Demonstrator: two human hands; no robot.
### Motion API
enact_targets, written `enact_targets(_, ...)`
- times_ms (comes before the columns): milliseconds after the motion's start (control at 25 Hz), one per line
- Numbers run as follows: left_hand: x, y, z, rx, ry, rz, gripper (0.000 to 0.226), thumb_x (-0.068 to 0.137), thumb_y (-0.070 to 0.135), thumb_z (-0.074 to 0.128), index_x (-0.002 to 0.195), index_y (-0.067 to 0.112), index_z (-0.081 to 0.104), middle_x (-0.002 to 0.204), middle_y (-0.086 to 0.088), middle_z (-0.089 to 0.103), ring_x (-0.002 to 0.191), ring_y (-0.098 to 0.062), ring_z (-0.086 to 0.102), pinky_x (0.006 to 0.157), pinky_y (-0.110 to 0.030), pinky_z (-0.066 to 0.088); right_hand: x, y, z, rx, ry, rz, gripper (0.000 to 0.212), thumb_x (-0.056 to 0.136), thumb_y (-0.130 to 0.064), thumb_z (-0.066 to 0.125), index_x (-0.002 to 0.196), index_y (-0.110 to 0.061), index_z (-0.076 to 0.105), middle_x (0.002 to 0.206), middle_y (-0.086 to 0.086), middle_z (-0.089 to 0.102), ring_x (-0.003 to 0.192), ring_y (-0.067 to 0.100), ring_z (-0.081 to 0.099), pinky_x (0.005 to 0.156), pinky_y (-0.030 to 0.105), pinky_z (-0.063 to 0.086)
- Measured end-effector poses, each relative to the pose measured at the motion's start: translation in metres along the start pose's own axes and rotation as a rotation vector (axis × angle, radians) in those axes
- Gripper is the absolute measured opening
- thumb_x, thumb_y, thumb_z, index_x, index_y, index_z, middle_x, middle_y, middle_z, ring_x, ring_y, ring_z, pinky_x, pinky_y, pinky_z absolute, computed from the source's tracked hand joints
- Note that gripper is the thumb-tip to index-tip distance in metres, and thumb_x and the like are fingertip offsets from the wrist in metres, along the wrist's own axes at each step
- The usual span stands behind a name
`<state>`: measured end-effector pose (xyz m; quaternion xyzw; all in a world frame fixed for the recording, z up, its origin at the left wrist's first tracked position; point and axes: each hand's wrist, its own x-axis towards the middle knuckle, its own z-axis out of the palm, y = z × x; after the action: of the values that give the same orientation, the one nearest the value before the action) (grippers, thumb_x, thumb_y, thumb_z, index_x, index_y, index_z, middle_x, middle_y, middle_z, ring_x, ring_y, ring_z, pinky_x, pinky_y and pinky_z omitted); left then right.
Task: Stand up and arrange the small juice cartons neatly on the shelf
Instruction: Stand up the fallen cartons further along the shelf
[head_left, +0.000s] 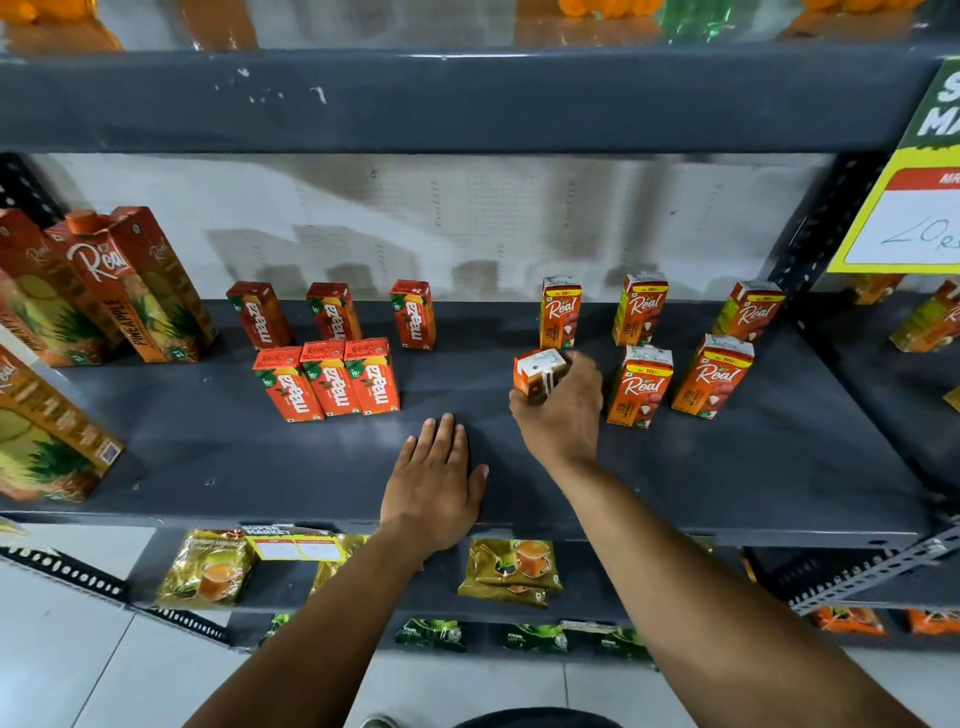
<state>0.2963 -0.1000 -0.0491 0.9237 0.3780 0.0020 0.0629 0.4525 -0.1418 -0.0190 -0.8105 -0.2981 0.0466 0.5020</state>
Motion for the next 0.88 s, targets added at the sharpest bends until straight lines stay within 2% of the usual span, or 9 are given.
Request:
enact_targets(120, 0.001, 0.0, 0.001, 0.001, 0.001, 0.004, 0.065, 0.097, 0.049, 0.012, 0.15, 0.011, 0.007, 0.161, -0.007, 0.0, 0.147, -0.023, -0.004, 0.12, -0.039, 0.001, 0.012, 0.0, -0.012, 0.176, -0.192, 0.061, 0.088, 0.069, -0.01, 0.076, 0.142, -0.024, 0.03, 0.126, 0.006, 0.054, 0.109, 0.024, 0.061, 0.085, 0.042, 0.058)
enact_targets(240, 0.001, 0.0, 0.001, -0.001, 0.003, 0.003, 0.065, 0.097, 0.049, 0.012, 0.149, 0.011, 0.007, 0.161, -0.007, 0.0, 0.147, -0.023, -0.005, 0.119, -0.039, 0.001, 0.008, -0.006, -0.011, 0.07, -0.162, 0.078, 0.099, 0.067, -0.026, 0.081, 0.146, -0.021, 0.024, 0.139, 0.006, 0.043, 0.124, 0.022, 0.049, 0.093, 0.029, 0.044)
enact_targets(360, 0.0, 0.0, 0.0, 0.0, -0.001, 0.002, 0.065, 0.097, 0.049, 0.013, 0.149, 0.011, 0.007, 0.161, -0.007, 0.001, 0.147, -0.023, -0.004, 0.119, -0.039, 0.001, 0.006, -0.005, -0.007, 0.07, -0.124, 0.078, 0.08, 0.075, -0.022, 0.08, 0.14, -0.017, 0.034, 0.138, 0.008, 0.049, 0.128, 0.025, 0.05, 0.097, 0.034, 0.047)
enact_targets(440, 0.0, 0.0, 0.0, -0.005, 0.0, 0.002, 0.064, 0.098, 0.049, 0.013, 0.15, 0.011, 0.008, 0.161, -0.007, 0.002, 0.147, -0.023, -0.003, 0.12, -0.04, 0.002, 0.013, -0.005, -0.011, 0.161, -0.215, 0.162, 0.066, 0.083, -0.011, 0.073, 0.139, -0.016, 0.037, 0.134, 0.007, 0.055, 0.123, 0.026, 0.055, 0.087, 0.033, 0.05)
enact_targets(560, 0.001, -0.001, 0.001, -0.004, 0.005, -0.001, 0.064, 0.097, 0.049, 0.013, 0.15, 0.011, 0.008, 0.161, -0.007, 0.002, 0.147, -0.023, -0.003, 0.12, -0.039, 0.002, 0.022, -0.004, -0.018, 0.164, -0.352, 0.209, 0.052, 0.091, -0.01, 0.059, 0.139, -0.02, 0.041, 0.129, 0.005, 0.059, 0.114, 0.024, 0.058, 0.08, 0.032, 0.044)
enact_targets(680, 0.0, 0.0, 0.001, -0.009, 0.002, -0.01, 0.064, 0.098, 0.048, 0.014, 0.15, 0.011, 0.008, 0.161, -0.006, 0.002, 0.147, -0.022, -0.003, 0.119, -0.039, 0.001, 0.026, -0.004, -0.02, 0.152, -0.4, 0.202, 0.049, 0.094, -0.009, 0.053, 0.14, -0.023, 0.04, 0.129, 0.006, 0.059, 0.113, 0.024, 0.059, 0.077, 0.03, 0.044)
enact_targets(720, 0.001, 0.0, 0.001, -0.008, 0.002, -0.012, 0.064, 0.098, 0.048, 0.014, 0.15, 0.011, 0.008, 0.161, -0.006, 0.002, 0.147, -0.022, -0.003, 0.119, -0.038, 0.001, 0.021, -0.004, -0.025, 0.166, -0.416, 0.181, 0.051, 0.094, -0.008, 0.053, 0.141, -0.022, 0.037, 0.132, 0.006, 0.058, 0.117, 0.023, 0.058, 0.079, 0.029, 0.045)
enact_targets(800, 0.003, -0.001, 0.002, -0.027, 0.007, -0.009, 0.064, 0.098, 0.048, 0.017, 0.15, 0.011, 0.009, 0.161, -0.006, 0.002, 0.147, -0.022, -0.003, 0.118, -0.037, 0.001, 0.001, 0.008, -0.042, 0.19, -0.438, 0.115, 0.059, 0.093, -0.004, 0.054, 0.146, -0.019, 0.031, 0.14, 0.003, 0.052, 0.128, 0.019, 0.049, 0.096, 0.03, 0.043)
enact_targets(880, 0.004, -0.001, -0.001, -0.084, 0.02, -0.019, 0.065, 0.098, 0.049, 0.024, 0.15, 0.012, 0.012, 0.161, -0.005, 0.006, 0.147, -0.022, 0.0, 0.118, -0.037, 0.003, -0.027, 0.033, -0.071, 0.253, -0.377, 0.051, 0.062, 0.089, 0.007, 0.054, 0.143, -0.019, 0.037, 0.14, 0.004, 0.051, 0.131, 0.015, 0.047, 0.108, 0.027, 0.038)
